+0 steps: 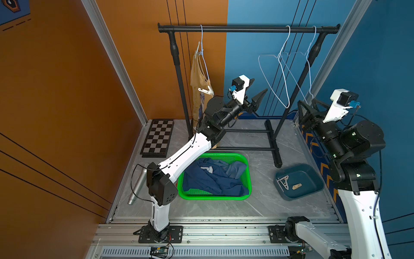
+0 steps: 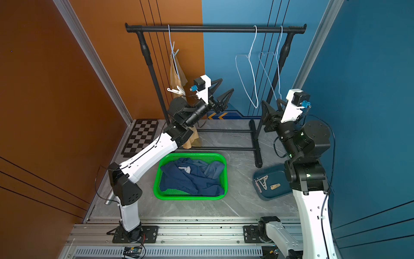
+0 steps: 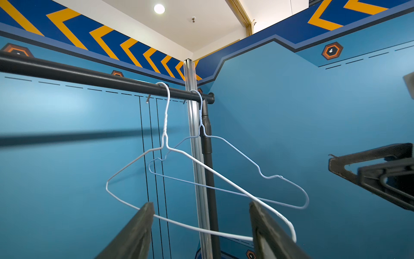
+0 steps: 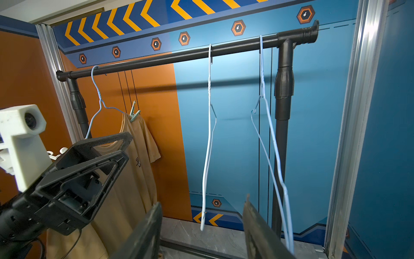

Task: Remove the clothespins securing t-shirts to the hanger
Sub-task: Place the hanger on the clothes rail, then pick up the hanger from the clothes rail.

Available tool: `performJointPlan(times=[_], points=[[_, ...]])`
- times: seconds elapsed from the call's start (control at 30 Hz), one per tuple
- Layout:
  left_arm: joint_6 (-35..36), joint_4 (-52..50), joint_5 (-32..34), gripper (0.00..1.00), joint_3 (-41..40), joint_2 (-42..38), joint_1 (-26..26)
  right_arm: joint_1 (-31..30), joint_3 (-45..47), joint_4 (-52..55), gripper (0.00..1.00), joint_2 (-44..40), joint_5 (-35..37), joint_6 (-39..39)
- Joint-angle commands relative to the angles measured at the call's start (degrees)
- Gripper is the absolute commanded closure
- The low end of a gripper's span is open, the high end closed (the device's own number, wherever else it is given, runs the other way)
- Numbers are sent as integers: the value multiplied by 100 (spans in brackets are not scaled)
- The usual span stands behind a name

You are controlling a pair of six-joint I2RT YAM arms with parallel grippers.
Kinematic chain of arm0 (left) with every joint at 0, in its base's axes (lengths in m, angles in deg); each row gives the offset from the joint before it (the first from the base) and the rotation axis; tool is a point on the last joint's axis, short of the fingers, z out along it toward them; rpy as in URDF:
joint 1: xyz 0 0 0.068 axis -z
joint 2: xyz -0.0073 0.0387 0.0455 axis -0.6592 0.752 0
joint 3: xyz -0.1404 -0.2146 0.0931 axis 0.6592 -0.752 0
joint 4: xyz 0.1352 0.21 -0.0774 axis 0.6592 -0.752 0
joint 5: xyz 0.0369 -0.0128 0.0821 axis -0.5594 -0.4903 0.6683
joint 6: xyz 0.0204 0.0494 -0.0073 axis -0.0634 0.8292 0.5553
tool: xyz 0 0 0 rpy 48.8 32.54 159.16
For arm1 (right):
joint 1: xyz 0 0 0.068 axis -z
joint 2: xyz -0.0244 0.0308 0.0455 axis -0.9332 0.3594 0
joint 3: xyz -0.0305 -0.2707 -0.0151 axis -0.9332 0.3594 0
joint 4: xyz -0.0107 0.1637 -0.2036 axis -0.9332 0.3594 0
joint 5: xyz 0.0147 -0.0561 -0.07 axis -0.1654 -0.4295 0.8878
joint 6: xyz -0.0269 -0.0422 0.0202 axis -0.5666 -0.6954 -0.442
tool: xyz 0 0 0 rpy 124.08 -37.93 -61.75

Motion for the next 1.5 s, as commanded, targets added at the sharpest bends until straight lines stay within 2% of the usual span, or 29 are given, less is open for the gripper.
performJointPlan(times=[0.0, 0.27, 0.43, 0.77, 0.9, 1.2, 1.47], points=[[272, 234, 106, 30, -432, -396, 123, -113, 133, 230, 42, -172, -37, -52], [607, 265, 290, 30, -1787, -1431, 337, -620, 305, 320, 43, -428, 85, -59], [795, 265, 552, 29, -2846, -2254, 362, -1165, 423, 432, 43, -463, 357, -224], [983, 179, 1177, 29, -4766, -3952, 100, -2797, 373, 540, 43, -42, 1336, -786], [1026, -183, 1245, 29, -5112, -4450, -168, -3300, 320, 336, 42, 309, 1595, -973], [936, -560, 1144, 28, -5534, -5093, -789, -3831, 51, -130, 41, 1080, 1641, -1027], [686, -586, 852, 28, -5722, -5255, -1315, -3939, -196, -490, 40, 1712, 1477, -993]])
